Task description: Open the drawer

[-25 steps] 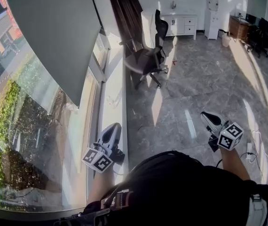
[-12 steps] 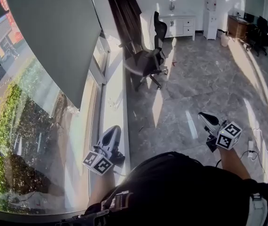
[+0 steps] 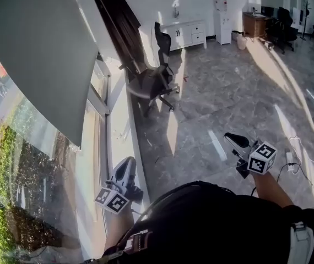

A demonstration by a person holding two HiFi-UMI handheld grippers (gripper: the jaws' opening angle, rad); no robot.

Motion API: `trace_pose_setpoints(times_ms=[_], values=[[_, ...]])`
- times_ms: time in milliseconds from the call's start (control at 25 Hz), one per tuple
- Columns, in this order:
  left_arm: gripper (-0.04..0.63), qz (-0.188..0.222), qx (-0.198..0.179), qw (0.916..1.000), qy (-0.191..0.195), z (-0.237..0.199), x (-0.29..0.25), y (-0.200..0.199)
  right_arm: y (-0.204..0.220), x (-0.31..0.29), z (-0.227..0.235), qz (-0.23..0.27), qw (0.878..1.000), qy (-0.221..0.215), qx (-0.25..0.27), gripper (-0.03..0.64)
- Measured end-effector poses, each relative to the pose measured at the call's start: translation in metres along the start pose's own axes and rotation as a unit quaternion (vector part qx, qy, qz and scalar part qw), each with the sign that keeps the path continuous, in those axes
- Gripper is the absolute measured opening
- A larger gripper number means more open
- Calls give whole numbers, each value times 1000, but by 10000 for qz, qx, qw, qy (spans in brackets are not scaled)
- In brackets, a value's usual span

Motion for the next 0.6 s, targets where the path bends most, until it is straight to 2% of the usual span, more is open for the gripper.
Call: trace_pose_setpoints(times_ms=[360, 600], values=[[0, -63, -86, 9994, 320, 59, -60, 2, -4, 76, 42, 202, 9995, 229, -48, 2], [0, -178, -110, 9982, 559, 105, -106, 20, 18, 131, 76, 247, 9988, 396, -157, 2]])
Point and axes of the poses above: the fingertips, and each gripper's own axes: x backward along the fingers, z to its right, y out of its underside, the point moved 1 cm from there along x, backward along the fingers, and after that the axes turned 15 degrees about -z, right-handed, at the moved point
